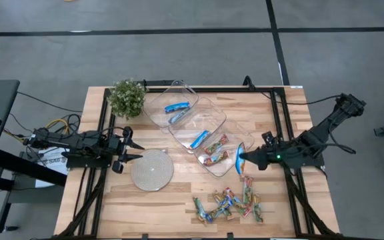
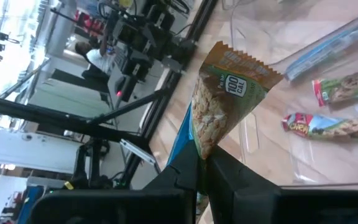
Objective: Pick and place Granola Bars by type
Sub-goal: Put the yellow granola bar into the middle transparent bin
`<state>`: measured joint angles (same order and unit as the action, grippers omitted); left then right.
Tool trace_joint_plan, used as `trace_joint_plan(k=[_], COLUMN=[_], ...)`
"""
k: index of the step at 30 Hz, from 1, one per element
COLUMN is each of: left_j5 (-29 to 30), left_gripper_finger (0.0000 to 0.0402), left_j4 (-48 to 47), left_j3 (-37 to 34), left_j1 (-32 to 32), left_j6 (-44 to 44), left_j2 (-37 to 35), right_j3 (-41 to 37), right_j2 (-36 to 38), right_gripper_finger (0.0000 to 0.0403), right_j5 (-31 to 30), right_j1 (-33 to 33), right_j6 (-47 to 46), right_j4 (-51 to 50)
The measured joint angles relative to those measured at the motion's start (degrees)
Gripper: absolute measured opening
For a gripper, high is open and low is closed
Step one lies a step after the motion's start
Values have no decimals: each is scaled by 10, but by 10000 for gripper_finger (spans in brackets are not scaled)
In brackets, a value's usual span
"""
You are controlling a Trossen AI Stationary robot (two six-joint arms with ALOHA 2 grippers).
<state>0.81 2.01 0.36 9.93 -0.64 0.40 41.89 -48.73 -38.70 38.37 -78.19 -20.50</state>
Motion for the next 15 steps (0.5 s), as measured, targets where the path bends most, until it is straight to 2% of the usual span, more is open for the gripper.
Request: trace_joint_plan(k=[9,15], left_j5=[0,0], left_gripper_finger=[138,138], left_j4=[0,0], left_j3=[0,0], left_j1=[0,0], left_j6=[0,0], left_j2=[0,0], right_j3=[0,0], right_j2=[0,0], right_gripper_finger=[9,9], right_j5=[15,67], right_j1=[-40,-97], right_j6=[37,106], right_j4=[0,7])
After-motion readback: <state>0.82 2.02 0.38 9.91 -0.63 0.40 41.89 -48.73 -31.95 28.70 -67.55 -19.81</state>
